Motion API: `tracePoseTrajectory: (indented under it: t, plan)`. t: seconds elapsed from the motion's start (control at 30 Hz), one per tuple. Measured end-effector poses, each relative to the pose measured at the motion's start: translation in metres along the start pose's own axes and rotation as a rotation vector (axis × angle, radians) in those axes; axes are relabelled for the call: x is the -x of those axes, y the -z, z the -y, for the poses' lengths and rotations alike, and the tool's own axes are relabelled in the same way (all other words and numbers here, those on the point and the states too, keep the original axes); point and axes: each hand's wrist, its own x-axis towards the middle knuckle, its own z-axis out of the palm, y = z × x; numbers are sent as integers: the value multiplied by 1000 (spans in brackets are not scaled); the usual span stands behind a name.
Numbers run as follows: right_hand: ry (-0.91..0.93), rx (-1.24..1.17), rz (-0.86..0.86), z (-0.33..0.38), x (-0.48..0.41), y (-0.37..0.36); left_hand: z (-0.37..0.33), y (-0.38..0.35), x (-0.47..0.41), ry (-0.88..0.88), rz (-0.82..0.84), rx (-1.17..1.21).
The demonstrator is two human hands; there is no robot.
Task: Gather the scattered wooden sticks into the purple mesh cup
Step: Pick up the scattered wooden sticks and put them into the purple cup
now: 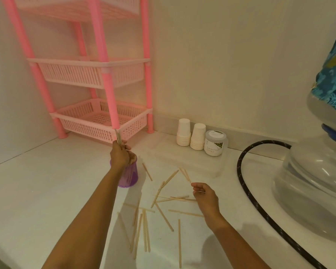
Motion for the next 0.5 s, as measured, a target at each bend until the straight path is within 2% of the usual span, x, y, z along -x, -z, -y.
tracePoseTrajectory:
  t: [0.13,0.3,0.4,0.5]
  plan:
    - [15,15,5,1,-1,4,5,2,4,22,6,90]
    - [25,28,3,2,-1,8,-6,9,-8,-147,-75,182]
    - [24,29,0,0,-1,7,-6,8,-13,-237,-45,168]
    - [30,30,7,-2,-1,3,8,5,-11,-246,-3,102]
